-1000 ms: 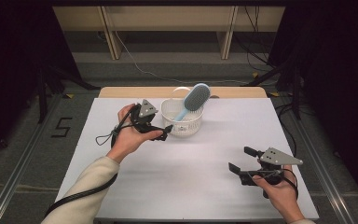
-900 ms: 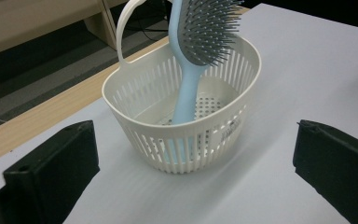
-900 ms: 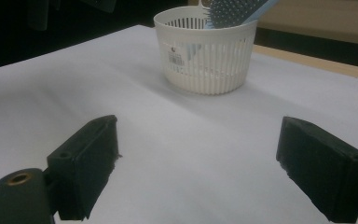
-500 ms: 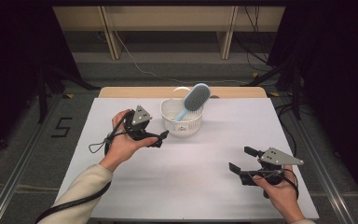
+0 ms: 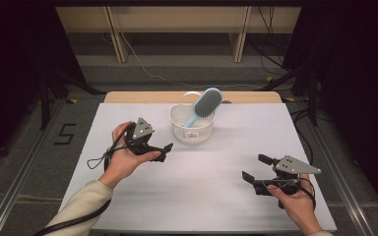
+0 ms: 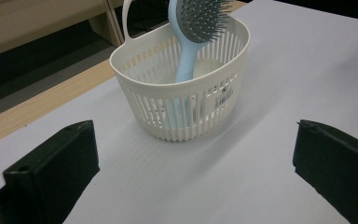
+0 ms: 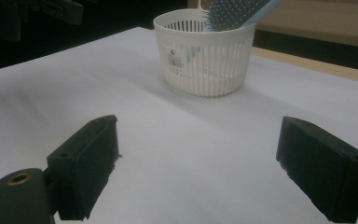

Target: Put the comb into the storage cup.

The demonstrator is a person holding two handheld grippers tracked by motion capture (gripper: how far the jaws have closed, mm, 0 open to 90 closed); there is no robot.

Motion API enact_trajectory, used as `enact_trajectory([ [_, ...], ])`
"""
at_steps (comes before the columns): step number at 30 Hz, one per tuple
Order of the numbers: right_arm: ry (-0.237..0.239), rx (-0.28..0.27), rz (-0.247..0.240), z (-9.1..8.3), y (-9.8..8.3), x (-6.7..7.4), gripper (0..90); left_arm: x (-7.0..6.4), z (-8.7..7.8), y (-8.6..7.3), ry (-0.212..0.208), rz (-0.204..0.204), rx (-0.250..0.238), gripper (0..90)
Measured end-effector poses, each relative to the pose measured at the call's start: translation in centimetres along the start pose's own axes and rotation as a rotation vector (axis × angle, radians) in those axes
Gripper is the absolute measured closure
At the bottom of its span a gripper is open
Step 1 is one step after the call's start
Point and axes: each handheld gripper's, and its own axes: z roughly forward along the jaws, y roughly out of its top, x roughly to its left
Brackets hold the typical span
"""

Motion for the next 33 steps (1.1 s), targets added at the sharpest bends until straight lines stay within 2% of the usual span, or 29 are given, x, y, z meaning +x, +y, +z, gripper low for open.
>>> enact_trajectory([
  [9,0.0,-0.001,-0.003,0.0,0.0,0.0,13.4,-0.3,-0.5,-0.8,0.016,0.007,-0.012,0.0],
  [18,0.001,-0.001,-0.001,0.0,0.0,0.0,13.4,-0.5,-1.1,-1.6,0.011,0.017,0.0,0.0],
  [33,0.0,0.002,-0.003,-0.1,0.0,0.0,13.4,-0.2,-2.3,-3.0,0.027,0.001,0.001,0.0],
])
